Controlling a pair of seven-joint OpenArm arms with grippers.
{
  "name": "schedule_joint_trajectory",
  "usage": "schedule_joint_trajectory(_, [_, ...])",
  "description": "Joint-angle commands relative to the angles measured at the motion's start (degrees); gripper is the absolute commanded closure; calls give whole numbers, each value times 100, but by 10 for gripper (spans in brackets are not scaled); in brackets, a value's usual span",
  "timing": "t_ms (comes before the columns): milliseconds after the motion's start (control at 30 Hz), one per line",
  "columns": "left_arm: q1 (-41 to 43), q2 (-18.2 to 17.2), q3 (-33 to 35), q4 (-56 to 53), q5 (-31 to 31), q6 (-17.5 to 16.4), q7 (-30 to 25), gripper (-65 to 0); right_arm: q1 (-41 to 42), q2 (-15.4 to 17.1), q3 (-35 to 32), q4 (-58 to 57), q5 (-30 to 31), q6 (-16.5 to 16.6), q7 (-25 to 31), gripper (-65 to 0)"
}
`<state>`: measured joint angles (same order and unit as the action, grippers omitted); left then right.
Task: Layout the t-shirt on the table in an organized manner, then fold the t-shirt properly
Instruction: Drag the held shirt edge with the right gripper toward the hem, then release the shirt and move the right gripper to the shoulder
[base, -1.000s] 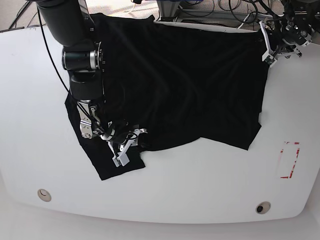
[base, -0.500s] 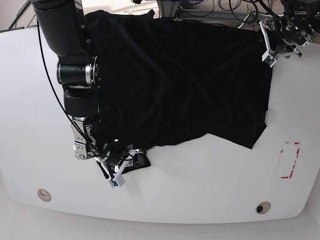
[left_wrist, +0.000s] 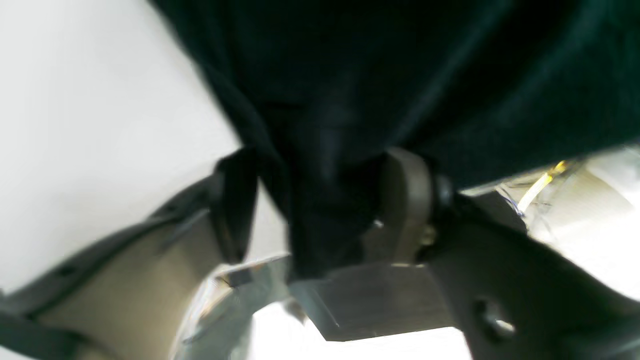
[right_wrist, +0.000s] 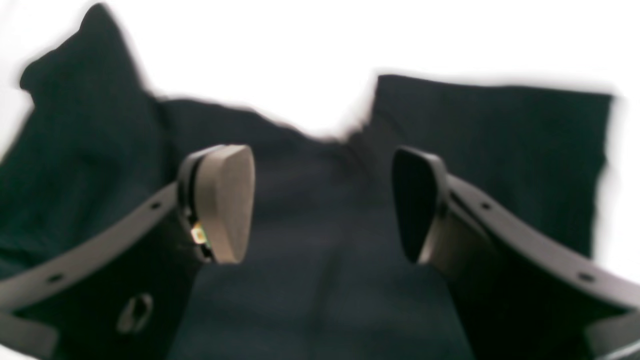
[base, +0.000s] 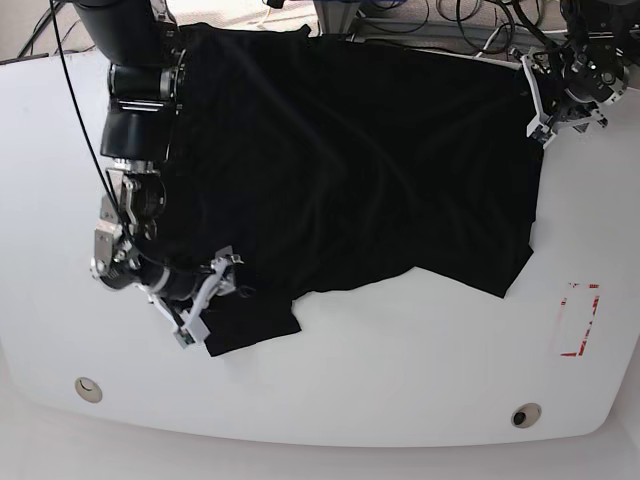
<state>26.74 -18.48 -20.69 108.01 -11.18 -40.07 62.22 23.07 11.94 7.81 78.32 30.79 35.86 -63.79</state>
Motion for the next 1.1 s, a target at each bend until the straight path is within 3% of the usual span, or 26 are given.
schedule_joint_trajectory(0, [-129,-64,-54,254,-29,7,-55,-456,-307,102,339,928,187,-3,-131,-422])
schedule_joint_trajectory(100, [-287,-64,-116,298,-29,7,-55,-519,-878,85,779,1702,170,-126,-386,-423])
schedule_joint_trajectory(333, [-595,-64,-116,316,-29,7,-37,-525,-1925,225,1403,2625,196,-205,-430,-423])
schedule_joint_trajectory(500, [-912,-73,-116,325,-38,7,359,-529,-2487,322,1729,2844,205,-170,-439,-420])
schedule_joint_trajectory(833, [-1008,-222,-116,325,-12,7,596,-526,-2848,269,1772,2827,161,-161,-439,-419])
schedule_joint_trajectory(1067, [-604,-407,-89,500,-20,7,596,-529,-2804,260,1764,2827,179,-197,-439,-419])
